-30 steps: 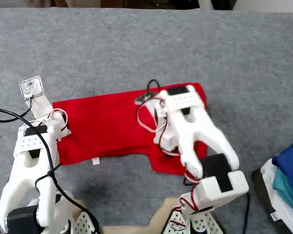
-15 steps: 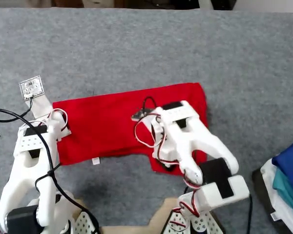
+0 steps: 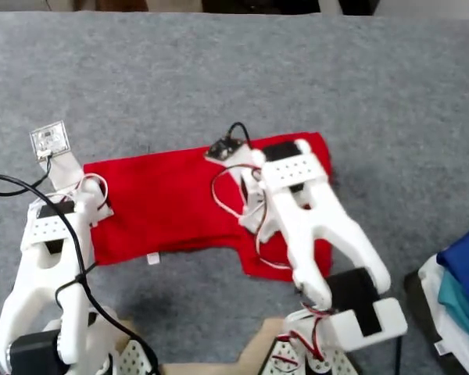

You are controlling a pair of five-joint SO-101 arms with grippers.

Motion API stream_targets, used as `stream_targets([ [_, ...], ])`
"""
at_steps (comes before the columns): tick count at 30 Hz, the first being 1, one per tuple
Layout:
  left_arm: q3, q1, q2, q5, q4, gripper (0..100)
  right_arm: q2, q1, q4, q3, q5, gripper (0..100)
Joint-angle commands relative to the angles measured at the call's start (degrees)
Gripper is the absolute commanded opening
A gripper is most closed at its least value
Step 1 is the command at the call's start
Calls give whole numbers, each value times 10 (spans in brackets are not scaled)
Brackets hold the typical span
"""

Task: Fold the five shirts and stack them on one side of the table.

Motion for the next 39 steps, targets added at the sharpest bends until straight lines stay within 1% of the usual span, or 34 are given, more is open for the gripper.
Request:
stream_targets([
  [1, 1, -2, 1, -3, -11, 19, 9, -8, -30, 28, 0, 5],
  [5, 1, -2, 2, -3, -12, 19, 12, -12, -47, 66, -11, 5],
  [11, 0, -1, 2, -3, -18, 20, 12, -80, -62, 122, -15, 5],
  [13, -1, -1, 2, -3, -18, 20, 15, -93, -62, 127, -15, 5],
  [21, -1, -1, 3, -3, -18, 20, 2, -91, -54, 124, -14, 5],
  [26, -1, -1, 3, -3, -18, 20, -76, -90, -36, 124, -14, 8],
  [28, -1, -1, 3, -3, -18, 20, -119, -89, -24, 124, -15, 50],
  [32, -1, -1, 3, -3, -18, 20, -173, -91, -16, 126, -13, 172],
  [35, 1, -1, 3, -3, -21, 20, -166, -91, -20, 128, -13, 165],
  [39, 1, -1, 3, -3, -21, 20, -117, -91, -38, 125, -14, 141],
])
